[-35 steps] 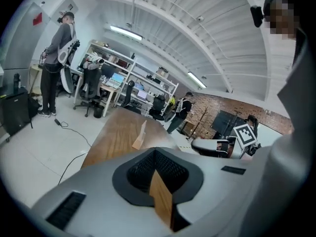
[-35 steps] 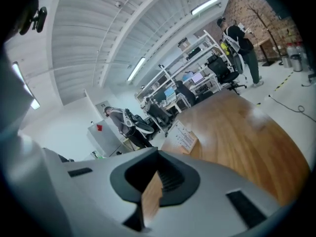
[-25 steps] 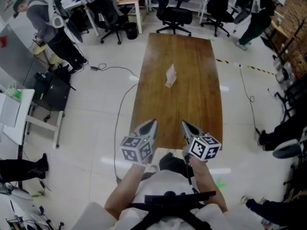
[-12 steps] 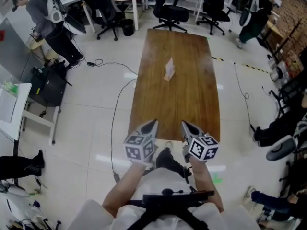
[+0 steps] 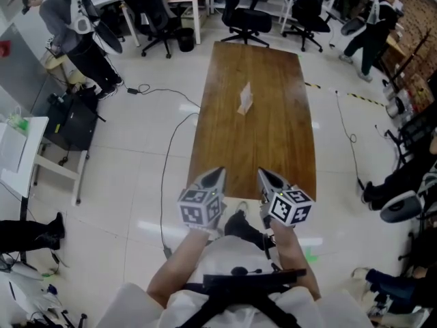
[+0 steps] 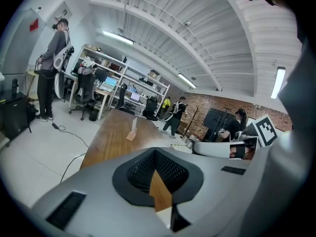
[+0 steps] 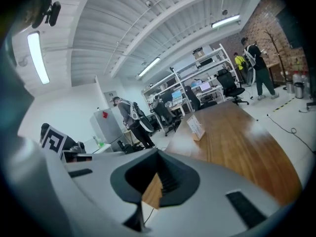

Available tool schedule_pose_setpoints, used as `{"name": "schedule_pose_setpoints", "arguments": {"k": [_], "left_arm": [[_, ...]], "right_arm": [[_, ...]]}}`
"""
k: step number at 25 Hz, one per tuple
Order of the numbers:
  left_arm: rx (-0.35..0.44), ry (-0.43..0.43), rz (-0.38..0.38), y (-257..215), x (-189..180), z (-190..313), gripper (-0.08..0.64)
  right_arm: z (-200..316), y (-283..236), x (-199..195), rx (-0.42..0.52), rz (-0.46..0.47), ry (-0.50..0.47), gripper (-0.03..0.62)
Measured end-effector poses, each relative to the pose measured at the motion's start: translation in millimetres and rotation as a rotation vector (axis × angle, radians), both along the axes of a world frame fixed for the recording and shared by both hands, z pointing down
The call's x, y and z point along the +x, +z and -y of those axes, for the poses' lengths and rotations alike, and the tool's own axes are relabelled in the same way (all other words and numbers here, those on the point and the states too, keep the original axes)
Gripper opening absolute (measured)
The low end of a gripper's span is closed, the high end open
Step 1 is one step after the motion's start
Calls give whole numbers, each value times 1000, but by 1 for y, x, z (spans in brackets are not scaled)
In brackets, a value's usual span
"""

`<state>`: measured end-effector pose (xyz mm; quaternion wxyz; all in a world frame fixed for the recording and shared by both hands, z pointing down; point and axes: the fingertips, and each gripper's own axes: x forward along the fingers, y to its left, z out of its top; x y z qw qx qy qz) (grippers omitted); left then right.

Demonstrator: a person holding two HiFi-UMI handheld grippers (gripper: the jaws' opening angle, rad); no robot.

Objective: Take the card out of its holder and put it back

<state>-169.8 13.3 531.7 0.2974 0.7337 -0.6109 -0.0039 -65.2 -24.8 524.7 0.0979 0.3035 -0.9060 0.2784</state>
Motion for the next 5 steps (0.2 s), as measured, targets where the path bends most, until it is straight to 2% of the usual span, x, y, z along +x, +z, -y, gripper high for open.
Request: {"name": "schedule_pose_setpoints", "arguments": {"k": [5], "left_arm": [[-2, 1, -7, 1, 9, 1, 0]], "right_arm": [[-1, 2, 3, -8, -5, -18, 9]]}}
